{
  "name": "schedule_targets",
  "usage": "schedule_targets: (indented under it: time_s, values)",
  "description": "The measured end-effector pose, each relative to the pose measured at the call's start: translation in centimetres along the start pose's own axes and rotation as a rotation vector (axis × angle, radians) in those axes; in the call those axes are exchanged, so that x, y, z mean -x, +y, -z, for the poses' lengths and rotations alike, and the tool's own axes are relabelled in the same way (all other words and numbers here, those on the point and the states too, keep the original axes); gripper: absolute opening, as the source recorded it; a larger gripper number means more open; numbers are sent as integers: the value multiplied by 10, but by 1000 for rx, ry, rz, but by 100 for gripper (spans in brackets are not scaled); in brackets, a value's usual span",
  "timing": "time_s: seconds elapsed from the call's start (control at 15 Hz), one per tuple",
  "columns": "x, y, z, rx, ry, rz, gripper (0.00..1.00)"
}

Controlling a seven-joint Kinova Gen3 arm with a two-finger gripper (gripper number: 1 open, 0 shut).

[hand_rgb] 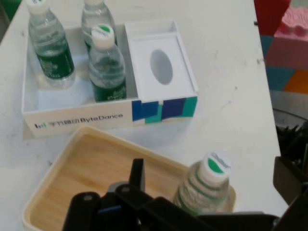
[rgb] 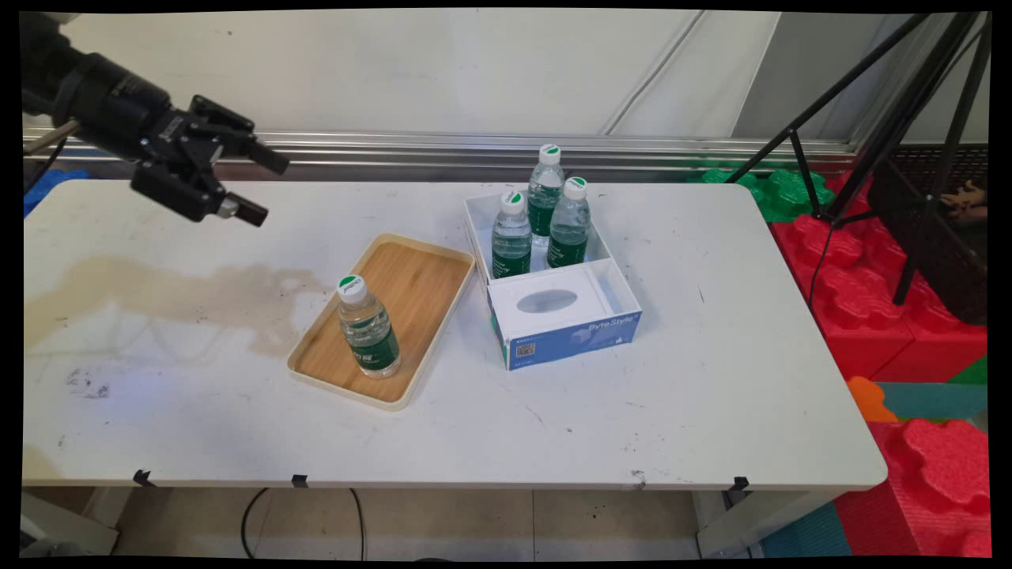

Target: Pick up the green bottle from the white box

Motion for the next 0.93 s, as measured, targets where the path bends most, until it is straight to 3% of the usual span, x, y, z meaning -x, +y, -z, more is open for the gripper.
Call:
schedule_targets:
  time_s: [0.33,0.93]
  values:
    - [-22,-14,-36,-16,22,-22,100]
    - [-44,-45,-133,-47,-9,15,100]
